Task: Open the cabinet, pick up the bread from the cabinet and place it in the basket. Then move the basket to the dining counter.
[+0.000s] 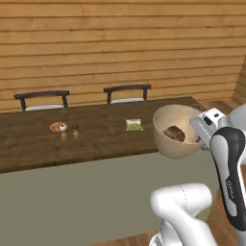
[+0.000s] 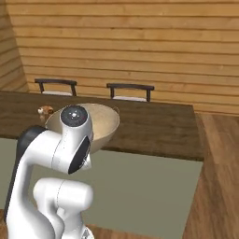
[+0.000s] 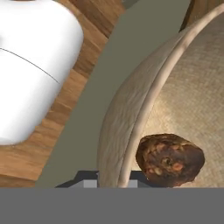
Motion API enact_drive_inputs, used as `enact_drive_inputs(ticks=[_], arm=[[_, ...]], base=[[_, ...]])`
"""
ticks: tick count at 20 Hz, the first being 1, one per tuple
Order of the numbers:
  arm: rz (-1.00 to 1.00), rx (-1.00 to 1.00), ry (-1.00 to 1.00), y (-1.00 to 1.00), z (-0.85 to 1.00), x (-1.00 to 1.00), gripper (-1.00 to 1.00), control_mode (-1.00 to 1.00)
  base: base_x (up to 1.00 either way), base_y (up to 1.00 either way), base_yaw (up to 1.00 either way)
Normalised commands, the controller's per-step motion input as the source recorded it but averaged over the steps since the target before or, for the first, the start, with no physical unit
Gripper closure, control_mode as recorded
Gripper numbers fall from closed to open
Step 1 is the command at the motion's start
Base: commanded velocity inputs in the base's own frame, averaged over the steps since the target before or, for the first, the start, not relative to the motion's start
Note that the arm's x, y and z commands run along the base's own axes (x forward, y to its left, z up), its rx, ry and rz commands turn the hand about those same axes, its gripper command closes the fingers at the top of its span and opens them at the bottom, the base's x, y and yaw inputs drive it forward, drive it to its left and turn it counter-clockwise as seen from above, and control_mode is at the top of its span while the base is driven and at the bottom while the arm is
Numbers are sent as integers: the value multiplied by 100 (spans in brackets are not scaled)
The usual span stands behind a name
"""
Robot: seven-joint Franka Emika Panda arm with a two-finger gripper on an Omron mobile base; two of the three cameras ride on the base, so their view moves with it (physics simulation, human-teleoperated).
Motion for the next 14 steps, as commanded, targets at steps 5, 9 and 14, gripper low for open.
enact_drive_inputs(ticks=[5,9,14], arm=[[0,0,0,0,0,0,100,100],[0,0,0,0,0,0,100,100],[0,0,0,0,0,0,100,100]], base=[[67,-99,0],[19,-56,0],[64,-16,0]])
